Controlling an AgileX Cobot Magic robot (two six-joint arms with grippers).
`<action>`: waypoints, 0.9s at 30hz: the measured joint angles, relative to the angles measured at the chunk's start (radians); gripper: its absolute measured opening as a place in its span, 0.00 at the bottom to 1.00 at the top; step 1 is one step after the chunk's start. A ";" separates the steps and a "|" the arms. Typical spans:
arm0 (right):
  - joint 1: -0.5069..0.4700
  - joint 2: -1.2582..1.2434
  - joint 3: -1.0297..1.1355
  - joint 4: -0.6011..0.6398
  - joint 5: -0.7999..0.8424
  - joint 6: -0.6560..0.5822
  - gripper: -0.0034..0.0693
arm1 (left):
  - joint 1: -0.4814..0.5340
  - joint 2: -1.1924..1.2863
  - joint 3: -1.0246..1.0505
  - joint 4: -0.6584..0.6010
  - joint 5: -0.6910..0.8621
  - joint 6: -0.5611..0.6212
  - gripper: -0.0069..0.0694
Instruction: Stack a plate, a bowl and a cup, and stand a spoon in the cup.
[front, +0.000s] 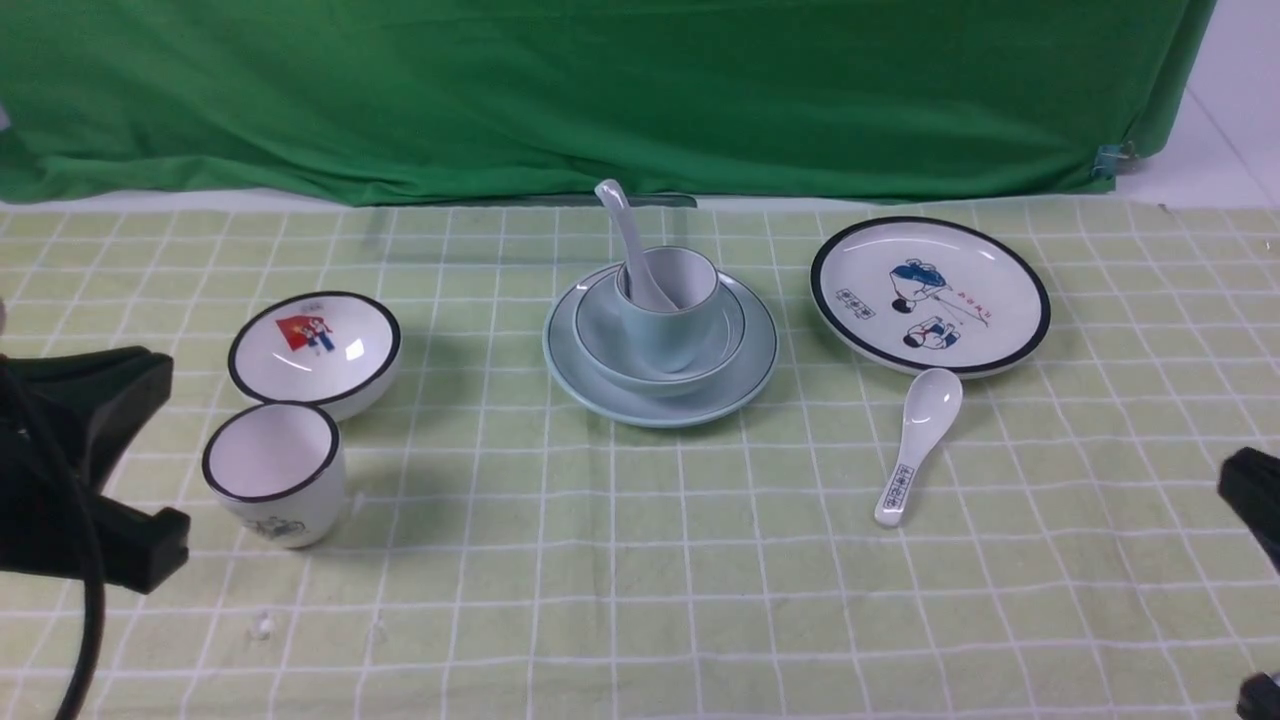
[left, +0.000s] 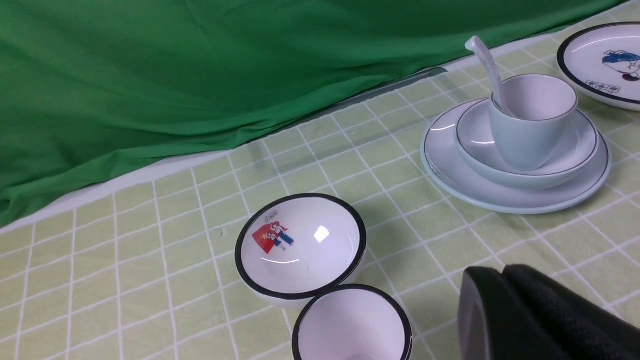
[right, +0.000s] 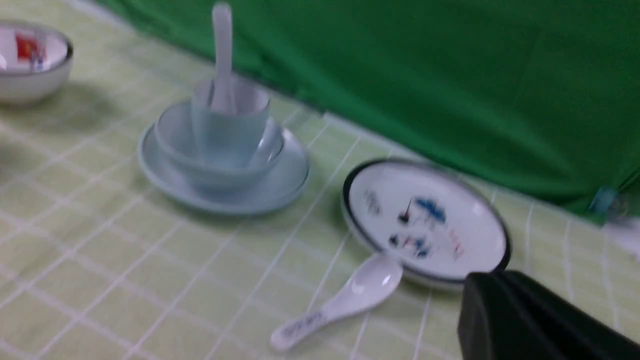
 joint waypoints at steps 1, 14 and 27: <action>-0.030 -0.074 0.065 -0.001 -0.064 -0.005 0.06 | 0.000 0.000 0.000 0.000 0.000 0.000 0.05; -0.308 -0.427 0.203 0.004 0.373 0.173 0.06 | 0.000 0.013 0.000 -0.002 -0.019 0.000 0.05; -0.312 -0.375 0.204 0.006 0.416 0.203 0.08 | 0.000 0.038 0.000 -0.008 -0.030 0.000 0.05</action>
